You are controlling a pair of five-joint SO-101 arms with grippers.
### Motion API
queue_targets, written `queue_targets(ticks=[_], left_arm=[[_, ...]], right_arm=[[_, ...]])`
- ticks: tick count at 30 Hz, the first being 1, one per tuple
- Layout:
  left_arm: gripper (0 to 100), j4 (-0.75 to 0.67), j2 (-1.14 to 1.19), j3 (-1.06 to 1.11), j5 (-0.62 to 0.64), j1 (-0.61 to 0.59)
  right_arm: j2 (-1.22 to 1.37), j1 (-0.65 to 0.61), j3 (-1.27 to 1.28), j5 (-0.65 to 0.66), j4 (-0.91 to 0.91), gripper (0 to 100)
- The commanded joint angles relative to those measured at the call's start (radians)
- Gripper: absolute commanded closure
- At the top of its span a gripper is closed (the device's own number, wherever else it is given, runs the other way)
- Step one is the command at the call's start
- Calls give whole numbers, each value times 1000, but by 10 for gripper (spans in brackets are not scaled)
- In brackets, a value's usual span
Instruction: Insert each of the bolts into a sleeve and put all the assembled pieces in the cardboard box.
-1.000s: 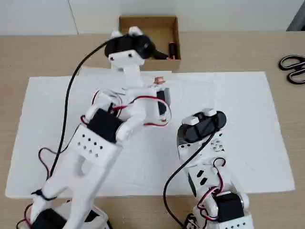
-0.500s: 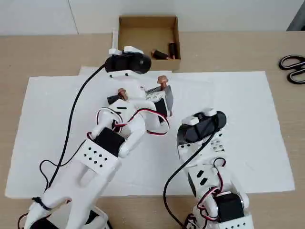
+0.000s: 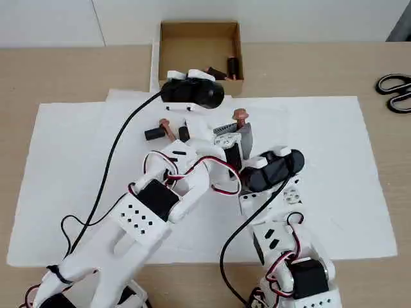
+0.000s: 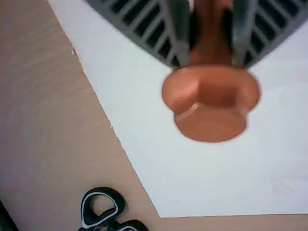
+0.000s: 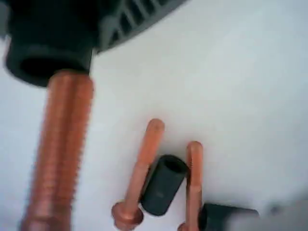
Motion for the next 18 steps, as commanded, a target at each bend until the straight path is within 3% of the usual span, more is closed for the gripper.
queue_targets(ticks=[1,18], left_arm=[[994,-28,-43,-10,0,11],[994,-29,-40,-5,2,32]], right_arm=[[-12,-5,-5,-12,-21,995],[-12,-5,-6,-40,-22,995]])
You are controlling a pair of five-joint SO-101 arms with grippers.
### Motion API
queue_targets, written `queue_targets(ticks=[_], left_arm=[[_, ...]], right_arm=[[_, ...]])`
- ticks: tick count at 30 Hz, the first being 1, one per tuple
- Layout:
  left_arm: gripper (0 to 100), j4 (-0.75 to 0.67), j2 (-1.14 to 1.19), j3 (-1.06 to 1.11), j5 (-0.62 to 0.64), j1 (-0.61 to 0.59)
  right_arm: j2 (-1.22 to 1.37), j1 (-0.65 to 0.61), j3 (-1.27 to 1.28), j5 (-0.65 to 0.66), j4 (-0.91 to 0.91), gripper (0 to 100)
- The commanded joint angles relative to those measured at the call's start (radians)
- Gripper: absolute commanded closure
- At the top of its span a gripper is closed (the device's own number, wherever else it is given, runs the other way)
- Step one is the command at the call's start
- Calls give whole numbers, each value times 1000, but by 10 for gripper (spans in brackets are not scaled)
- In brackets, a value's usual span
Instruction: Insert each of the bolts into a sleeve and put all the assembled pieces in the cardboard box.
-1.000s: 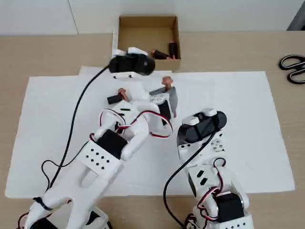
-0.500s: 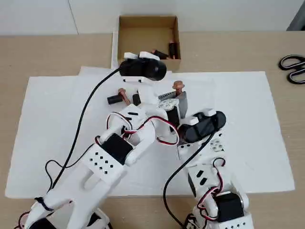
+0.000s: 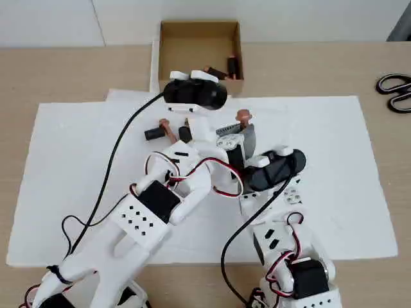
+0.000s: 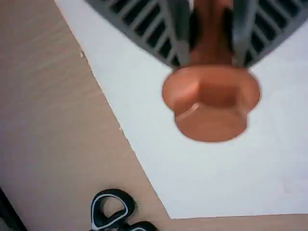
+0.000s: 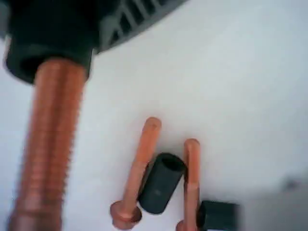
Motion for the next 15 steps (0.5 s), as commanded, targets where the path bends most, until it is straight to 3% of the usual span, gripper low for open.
queue_targets(ticks=[1,15], left_arm=[[994,-25,-38,-5,2,14],[994,-66,35,-5,2,11]], right_arm=[[-12,-4,-6,-12,-22,995],[-12,-4,-11,-12,-19,995]])
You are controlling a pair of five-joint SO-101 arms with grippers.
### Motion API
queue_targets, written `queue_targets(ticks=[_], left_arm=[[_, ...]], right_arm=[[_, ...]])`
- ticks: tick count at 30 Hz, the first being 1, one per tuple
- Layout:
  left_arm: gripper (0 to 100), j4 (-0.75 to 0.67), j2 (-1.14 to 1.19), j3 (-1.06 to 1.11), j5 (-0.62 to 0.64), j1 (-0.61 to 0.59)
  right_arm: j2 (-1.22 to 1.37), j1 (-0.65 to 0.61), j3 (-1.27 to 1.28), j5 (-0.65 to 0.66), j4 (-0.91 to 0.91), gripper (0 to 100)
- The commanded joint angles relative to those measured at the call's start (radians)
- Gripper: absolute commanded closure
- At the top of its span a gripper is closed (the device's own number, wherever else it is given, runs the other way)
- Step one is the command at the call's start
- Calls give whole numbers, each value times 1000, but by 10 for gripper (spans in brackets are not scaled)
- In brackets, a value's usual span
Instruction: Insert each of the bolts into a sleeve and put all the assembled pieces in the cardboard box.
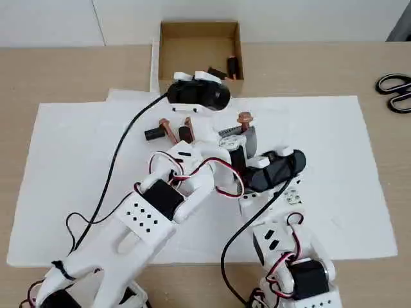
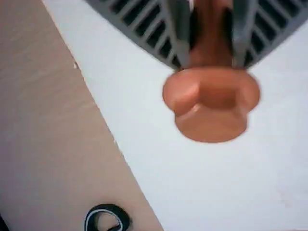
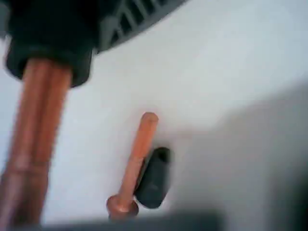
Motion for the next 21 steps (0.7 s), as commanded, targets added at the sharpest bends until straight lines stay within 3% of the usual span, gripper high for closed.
queue_targets(ticks=[1,21], left_arm=[[994,-48,0,-5,5,5],[994,-41,-8,88,2,11]], right_arm=[[-12,-2,-11,-12,-19,995],[-13,-2,-11,-12,-19,995]])
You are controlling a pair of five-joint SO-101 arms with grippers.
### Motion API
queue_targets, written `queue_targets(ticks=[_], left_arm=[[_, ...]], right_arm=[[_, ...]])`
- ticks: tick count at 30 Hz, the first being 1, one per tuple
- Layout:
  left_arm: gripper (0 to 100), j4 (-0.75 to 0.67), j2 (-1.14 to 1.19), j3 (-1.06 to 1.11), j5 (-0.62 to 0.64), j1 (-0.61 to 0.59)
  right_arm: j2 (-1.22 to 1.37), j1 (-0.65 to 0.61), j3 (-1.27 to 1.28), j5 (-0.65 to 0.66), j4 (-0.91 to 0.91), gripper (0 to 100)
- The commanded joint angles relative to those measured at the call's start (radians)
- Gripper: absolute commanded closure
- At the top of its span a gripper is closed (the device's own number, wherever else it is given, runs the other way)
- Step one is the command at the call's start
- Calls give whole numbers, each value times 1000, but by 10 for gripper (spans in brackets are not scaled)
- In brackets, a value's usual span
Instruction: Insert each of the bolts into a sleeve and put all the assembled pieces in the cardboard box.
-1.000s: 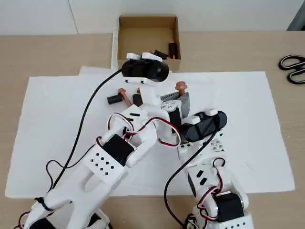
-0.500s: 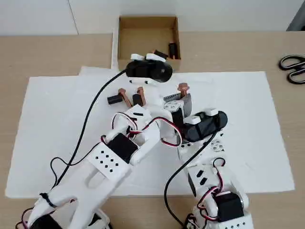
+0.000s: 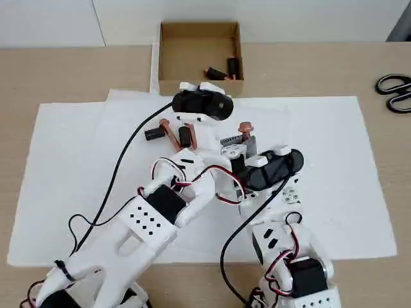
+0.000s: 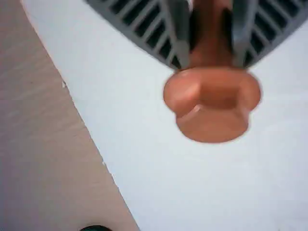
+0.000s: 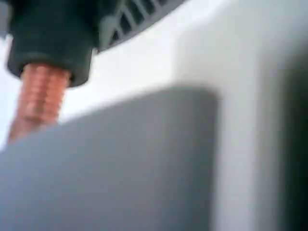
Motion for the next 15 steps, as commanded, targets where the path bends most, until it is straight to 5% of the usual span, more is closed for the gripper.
queue_targets(ticks=[1,11,15], left_arm=[[994,-3,-12,4,-2,12],[991,55,-12,-4,-2,43],[897,101,-14,-10,-2,43]], right_arm=[[-16,1,-14,-11,-21,995],[-16,1,-14,-11,-21,995],[-16,1,-14,-11,-21,995]])
